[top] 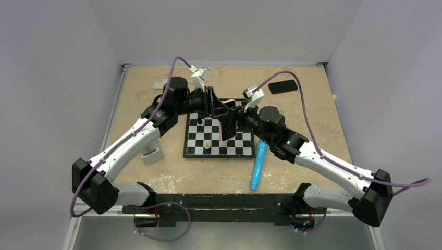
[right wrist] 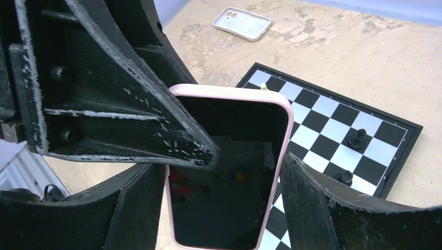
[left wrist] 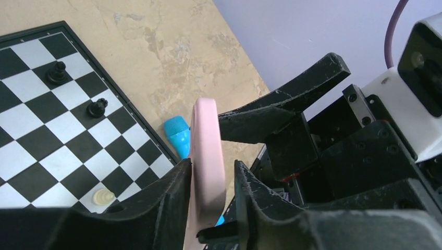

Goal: Take the phone out of the phone case
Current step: Pick up the phone at the center of the board.

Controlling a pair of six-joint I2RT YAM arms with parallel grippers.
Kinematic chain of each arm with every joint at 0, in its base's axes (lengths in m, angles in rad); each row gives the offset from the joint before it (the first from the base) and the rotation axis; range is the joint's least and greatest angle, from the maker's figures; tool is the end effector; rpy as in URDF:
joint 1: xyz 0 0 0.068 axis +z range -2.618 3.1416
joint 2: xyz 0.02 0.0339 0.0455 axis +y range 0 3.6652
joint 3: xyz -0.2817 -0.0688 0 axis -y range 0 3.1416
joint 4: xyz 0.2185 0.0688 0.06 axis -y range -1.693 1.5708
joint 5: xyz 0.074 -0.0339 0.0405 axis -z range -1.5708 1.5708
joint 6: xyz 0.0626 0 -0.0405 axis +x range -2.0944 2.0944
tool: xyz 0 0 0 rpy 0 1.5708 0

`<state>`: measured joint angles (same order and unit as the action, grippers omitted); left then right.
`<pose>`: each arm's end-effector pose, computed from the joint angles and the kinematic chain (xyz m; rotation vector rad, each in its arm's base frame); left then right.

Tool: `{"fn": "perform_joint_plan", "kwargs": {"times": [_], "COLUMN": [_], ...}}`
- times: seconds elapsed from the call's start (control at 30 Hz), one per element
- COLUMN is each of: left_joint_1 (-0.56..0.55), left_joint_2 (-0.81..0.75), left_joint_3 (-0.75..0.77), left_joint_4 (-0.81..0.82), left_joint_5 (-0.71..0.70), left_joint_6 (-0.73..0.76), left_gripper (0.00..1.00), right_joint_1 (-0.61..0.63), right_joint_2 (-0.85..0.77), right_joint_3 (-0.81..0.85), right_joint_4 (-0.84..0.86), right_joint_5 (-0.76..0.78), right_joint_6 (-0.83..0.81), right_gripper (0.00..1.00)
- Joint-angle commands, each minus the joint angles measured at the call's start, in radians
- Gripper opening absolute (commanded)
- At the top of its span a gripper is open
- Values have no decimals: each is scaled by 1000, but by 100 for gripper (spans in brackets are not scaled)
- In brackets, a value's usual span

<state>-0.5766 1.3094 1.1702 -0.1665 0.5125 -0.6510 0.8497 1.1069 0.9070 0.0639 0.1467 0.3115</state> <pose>0.2302 -0.1863 0.3760 0.3127 2.0342 -1.2862 0.1750 0.1853 0.3624 -0.3587 1.7244 0.7332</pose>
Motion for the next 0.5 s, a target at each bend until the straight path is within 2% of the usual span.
{"fn": "perform_joint_plan", "kwargs": {"times": [0.0,0.13,0.17,0.23,0.27,0.3,0.37,0.47], "left_joint_1": [-28,-31,-30,-30,-28,-28,-28,-12], "left_joint_2": [7,3,-4,-25,-39,-54,-88,-124], "left_joint_3": [37,38,39,39,39,37,38,50], "left_joint_4": [10,12,14,8,2,-1,-17,-53], "left_joint_5": [30,41,40,24,8,-9,-52,-108], "left_joint_6": [14,23,32,55,71,88,129,174], "left_gripper": [32,5,0,0,0,0,0,0], "right_joint_1": [43,55,55,55,55,55,55,55], "right_joint_2": [-3,-4,-5,-15,-18,-20,-32,-57], "right_joint_3": [88,89,86,68,57,46,24,2], "right_joint_4": [90,59,52,44,34,23,11,-34], "right_joint_5": [89,124,125,122,116,92,41,-46], "right_joint_6": [-38,-50,-50,-46,-37,-31,-28,-33], "right_gripper": [0,0,7,50,66,75,84,86]}}
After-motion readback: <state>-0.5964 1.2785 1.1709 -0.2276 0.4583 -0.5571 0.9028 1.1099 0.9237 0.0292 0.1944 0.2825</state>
